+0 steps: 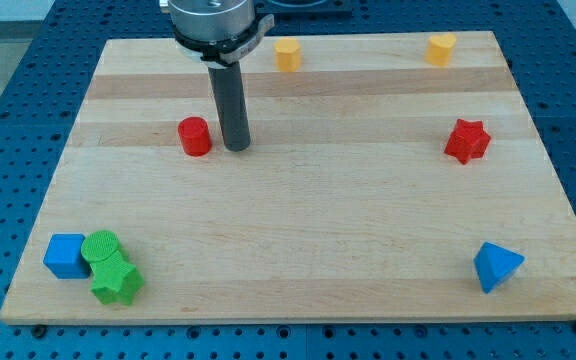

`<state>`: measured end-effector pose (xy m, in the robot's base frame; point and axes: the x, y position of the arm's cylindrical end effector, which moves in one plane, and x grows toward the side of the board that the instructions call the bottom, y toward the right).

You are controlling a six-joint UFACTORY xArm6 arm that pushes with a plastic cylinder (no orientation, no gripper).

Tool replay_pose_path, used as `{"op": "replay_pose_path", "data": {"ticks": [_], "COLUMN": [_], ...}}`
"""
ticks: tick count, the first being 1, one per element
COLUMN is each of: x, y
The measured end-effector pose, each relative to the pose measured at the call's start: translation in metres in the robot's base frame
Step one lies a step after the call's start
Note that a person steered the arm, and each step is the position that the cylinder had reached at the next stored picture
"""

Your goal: Slide red circle a bit left

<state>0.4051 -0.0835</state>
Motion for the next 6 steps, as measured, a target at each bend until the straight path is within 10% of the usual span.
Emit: {"op": "replay_pose_path", "data": {"ticks": [6], "x": [-0.007], "y": [-0.091]}}
